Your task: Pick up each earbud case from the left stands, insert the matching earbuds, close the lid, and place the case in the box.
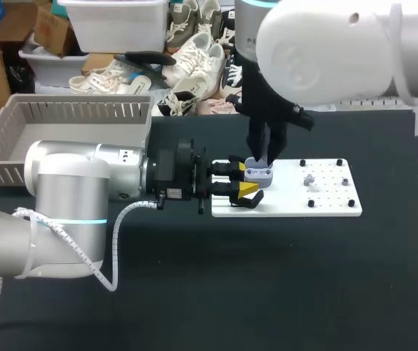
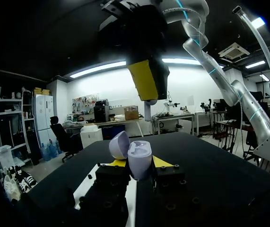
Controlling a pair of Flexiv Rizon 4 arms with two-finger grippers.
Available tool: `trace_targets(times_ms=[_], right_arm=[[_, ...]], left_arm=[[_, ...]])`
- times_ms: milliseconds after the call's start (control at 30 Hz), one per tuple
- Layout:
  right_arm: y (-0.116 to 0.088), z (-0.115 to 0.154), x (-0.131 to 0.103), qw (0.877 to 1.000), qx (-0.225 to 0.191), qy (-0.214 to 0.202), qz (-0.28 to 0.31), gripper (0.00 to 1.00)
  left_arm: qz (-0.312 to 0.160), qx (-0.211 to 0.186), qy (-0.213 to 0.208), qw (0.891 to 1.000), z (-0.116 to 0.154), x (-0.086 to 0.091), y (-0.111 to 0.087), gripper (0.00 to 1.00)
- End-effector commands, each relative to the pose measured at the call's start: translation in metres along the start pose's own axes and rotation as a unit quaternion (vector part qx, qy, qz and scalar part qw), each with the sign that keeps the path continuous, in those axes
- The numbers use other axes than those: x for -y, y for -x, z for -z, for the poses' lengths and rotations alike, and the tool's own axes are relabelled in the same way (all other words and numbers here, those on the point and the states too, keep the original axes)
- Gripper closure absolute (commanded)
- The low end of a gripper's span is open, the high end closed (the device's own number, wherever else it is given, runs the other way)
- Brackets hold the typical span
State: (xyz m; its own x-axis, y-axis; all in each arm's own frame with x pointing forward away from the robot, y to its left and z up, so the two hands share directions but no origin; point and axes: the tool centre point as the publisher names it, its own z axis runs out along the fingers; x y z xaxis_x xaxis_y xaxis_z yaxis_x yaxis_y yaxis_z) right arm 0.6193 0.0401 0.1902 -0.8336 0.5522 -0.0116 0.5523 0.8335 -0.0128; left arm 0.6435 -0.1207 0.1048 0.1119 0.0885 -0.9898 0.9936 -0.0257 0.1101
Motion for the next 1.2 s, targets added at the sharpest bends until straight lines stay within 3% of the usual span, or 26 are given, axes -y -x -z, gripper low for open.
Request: trace_targets(times_ms=[33,1200], right_arm=[[0.003,0.0,-0.008,1.0,-0.002,-0.014,0.0,1.0],[0.008,-0.022,-0.007,0.999,0.005,-0.044,-0.005,1.0]], left_arm=[[0.0,0.001,0.001,1.0,0.0,0.0,-0.001,1.0],[0.0,0.001,0.001,1.0,0.0,0.0,-0.001,1.0]])
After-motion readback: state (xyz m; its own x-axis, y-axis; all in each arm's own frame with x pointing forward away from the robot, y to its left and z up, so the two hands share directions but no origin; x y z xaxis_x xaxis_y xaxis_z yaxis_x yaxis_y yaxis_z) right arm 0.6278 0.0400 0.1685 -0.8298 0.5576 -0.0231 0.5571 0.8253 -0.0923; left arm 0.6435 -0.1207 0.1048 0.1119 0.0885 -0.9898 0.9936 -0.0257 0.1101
